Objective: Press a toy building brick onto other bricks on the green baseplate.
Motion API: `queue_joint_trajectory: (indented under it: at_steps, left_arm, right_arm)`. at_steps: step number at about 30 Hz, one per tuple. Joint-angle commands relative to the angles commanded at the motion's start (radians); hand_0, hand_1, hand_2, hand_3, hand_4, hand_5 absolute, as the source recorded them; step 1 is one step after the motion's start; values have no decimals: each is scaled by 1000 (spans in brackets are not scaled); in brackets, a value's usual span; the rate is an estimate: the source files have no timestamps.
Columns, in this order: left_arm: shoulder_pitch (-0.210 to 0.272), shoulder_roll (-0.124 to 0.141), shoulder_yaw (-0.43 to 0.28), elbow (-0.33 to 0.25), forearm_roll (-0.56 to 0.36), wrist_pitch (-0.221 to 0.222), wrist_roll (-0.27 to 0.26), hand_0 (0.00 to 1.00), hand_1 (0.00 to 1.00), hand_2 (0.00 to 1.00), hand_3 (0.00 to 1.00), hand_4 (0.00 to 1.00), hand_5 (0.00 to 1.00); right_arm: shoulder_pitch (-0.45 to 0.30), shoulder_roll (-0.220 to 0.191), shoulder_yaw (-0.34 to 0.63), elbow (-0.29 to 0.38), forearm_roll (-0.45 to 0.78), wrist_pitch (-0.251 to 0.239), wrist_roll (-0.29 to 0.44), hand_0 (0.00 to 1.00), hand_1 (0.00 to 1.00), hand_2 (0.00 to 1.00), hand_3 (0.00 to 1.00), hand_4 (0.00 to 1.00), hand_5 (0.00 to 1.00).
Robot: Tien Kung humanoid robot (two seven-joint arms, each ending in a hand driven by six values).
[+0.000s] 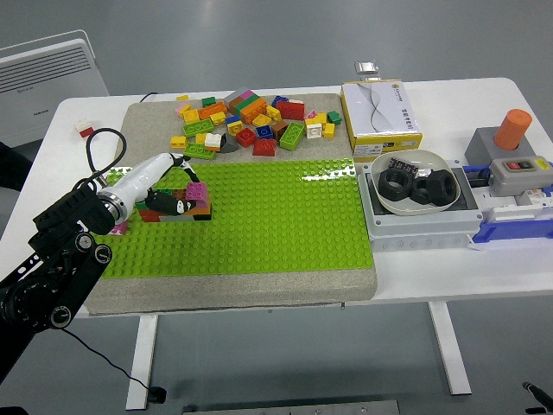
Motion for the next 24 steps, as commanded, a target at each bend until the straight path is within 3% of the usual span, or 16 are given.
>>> queue_joint_trajectory:
  at_steps: [14, 24]
  left_arm:
    - [-3, 4, 5, 4, 0, -7, 4, 949, 961, 927, 540, 521, 2]
    - [-19, 24, 27, 4, -4, -18, 10, 945, 961, 926, 545, 526, 2]
  right_arm:
    - [-1, -2, 0, 3, 0, 1, -3, 675, 629, 677, 692, 735, 911]
    - [2, -6, 0, 6, 0, 2, -6, 675, 627, 676, 689, 735, 910]
